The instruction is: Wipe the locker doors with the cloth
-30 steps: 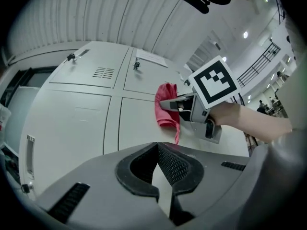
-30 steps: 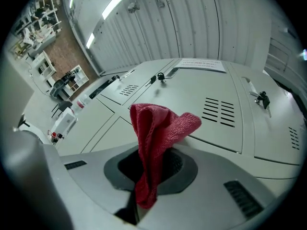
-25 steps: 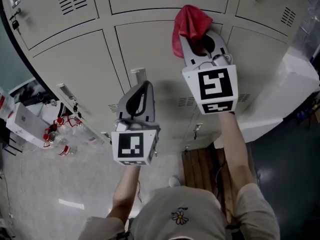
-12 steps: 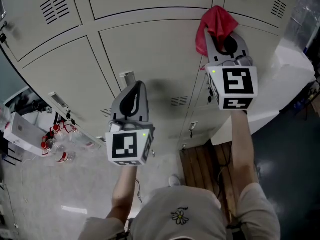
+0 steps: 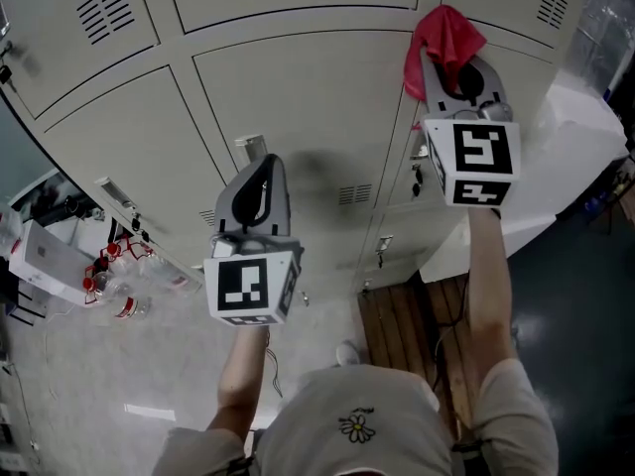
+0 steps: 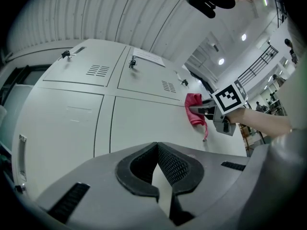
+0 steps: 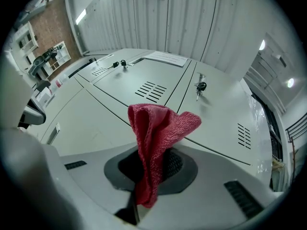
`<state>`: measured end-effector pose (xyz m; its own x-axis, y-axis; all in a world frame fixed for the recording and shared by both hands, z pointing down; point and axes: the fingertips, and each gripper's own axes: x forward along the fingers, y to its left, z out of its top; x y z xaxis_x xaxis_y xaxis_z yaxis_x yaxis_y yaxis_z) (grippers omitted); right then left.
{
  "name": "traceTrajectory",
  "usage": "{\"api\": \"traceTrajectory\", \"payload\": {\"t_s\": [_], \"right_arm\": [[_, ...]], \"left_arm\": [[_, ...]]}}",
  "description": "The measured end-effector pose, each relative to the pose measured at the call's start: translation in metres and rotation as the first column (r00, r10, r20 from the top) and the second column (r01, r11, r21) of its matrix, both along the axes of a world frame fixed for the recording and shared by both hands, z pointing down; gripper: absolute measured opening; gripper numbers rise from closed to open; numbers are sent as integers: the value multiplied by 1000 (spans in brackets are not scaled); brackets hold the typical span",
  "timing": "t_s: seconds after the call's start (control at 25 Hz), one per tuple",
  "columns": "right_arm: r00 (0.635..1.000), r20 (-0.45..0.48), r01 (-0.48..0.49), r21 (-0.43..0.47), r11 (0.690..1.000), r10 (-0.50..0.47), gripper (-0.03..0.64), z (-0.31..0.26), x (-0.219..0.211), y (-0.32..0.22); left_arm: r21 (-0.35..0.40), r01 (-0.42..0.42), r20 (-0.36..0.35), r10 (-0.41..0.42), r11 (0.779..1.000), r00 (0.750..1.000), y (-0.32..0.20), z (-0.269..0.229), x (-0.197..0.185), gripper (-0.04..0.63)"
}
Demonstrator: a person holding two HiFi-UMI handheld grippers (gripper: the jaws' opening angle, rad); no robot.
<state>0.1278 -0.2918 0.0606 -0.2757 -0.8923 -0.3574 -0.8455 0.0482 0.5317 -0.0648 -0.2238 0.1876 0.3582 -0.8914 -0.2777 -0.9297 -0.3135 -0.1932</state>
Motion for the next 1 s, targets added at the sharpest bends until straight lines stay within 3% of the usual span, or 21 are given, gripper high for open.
{"api": "traceTrajectory", "payload": {"t_s": [0.28, 0.48, 0.72, 1.0], "right_arm": [[1000, 4, 4, -21, 1000, -4, 38, -1, -3, 4], [990, 29, 141, 12, 990, -141, 38, -14, -34, 33], [933, 61, 353, 34, 935, -354, 38, -21, -105, 61], [860, 89, 507, -29, 862, -503, 38, 5, -197, 63]], "left_arm": [[3, 31, -7, -31, 1000, 999, 6, -4, -14, 17], [0, 57, -12, -57, 998, 998, 11, -4, -26, 17], [4, 100, -22, -100, 995, 995, 19, -6, -43, 17], [-7, 144, -30, -144, 990, 989, 30, -2, -61, 17]]}}
